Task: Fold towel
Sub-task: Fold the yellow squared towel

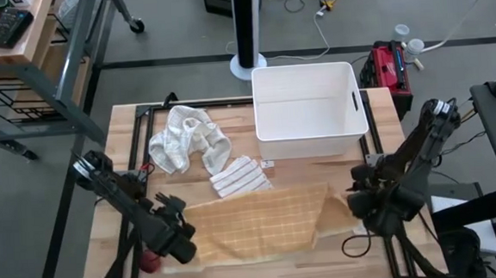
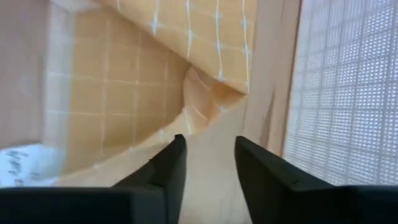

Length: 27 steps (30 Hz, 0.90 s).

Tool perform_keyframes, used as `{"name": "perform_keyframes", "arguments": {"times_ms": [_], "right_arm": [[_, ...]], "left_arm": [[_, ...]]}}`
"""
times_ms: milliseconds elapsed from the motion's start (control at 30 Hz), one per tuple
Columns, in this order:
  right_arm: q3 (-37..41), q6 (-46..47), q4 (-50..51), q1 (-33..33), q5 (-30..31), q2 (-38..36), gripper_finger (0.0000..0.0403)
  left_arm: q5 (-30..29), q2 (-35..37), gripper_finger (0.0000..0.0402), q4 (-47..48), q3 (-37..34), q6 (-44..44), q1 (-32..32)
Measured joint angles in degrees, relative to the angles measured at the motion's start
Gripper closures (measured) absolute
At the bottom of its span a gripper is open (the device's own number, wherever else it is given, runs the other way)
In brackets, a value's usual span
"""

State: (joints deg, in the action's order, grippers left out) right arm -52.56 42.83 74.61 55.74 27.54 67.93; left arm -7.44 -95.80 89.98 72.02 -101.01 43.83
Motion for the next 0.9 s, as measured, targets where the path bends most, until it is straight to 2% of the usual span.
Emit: {"name": "perform_keyframes", "arguments": {"times_ms": [167, 300, 467, 600, 733, 900], "right_arm": [[0.15, -0.01, -4.64, 0.80, 0.34, -4.97, 0.0235], [1.07, -2.03, -11.46, 1.17, 0.37, -6.00, 0.0227], [4.06, -3.28, -14.65, 1.03, 0.95, -2.85, 0.0234], [6.95, 0.94, -15.17, 0.18, 1.78, 0.94, 0.0243], [8.73, 13.63, -15.39, -0.71, 3.59, 4.31, 0.0249], [8.94, 20.19, -18.44, -0.77, 5.32, 6.32, 0.0246]], "left_arm": [[-0.69, 1.61, 0.0341, -1.81, -0.33, -1.58, 0.00], [-9.11, 1.84, 0.0337, -11.72, 2.62, 1.05, 0.02], [-22.18, 1.29, 0.0353, -27.24, 6.11, 11.22, -0.81], [-31.10, -0.69, 0.0366, -39.25, 7.38, 23.01, -2.60], [-35.26, -2.83, 0.0373, -49.15, 7.62, 33.11, -5.91], [-36.04, -6.33, 0.0376, -60.33, 7.22, 43.68, -11.78]]}}
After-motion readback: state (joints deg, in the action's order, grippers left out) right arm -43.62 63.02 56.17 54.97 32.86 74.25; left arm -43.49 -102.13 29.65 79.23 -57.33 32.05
